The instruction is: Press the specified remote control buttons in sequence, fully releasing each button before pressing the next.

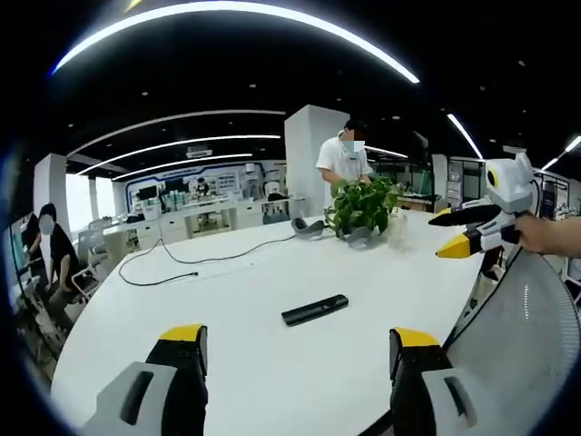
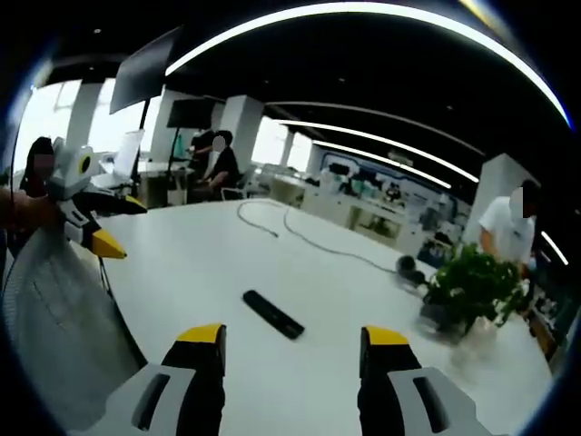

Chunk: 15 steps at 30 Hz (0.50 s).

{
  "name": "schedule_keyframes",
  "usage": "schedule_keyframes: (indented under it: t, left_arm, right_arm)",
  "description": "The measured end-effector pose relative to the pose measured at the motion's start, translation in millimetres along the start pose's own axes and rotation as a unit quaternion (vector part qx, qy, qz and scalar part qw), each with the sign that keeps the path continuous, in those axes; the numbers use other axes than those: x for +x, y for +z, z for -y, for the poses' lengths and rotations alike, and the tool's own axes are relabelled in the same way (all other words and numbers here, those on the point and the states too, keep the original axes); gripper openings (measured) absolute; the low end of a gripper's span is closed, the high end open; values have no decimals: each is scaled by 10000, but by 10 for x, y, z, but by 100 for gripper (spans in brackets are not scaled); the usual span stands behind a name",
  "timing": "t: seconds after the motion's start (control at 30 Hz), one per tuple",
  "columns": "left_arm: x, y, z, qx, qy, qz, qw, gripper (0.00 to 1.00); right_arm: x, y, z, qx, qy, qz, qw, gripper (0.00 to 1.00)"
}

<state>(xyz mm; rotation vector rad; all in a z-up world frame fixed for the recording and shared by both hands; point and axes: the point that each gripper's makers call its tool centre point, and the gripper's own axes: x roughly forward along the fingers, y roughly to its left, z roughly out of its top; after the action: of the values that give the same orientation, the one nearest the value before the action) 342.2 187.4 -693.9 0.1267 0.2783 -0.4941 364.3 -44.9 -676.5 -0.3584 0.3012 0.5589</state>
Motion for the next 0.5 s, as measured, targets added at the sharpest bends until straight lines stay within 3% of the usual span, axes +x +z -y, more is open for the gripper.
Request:
schedule_keyframes:
  t: [0.5]
  left_arm:
    - [1, -2, 10, -7, -15, -7, 10000, 86]
  right_arm:
    - [3, -18, 3, -12, 32, -18, 10000, 55]
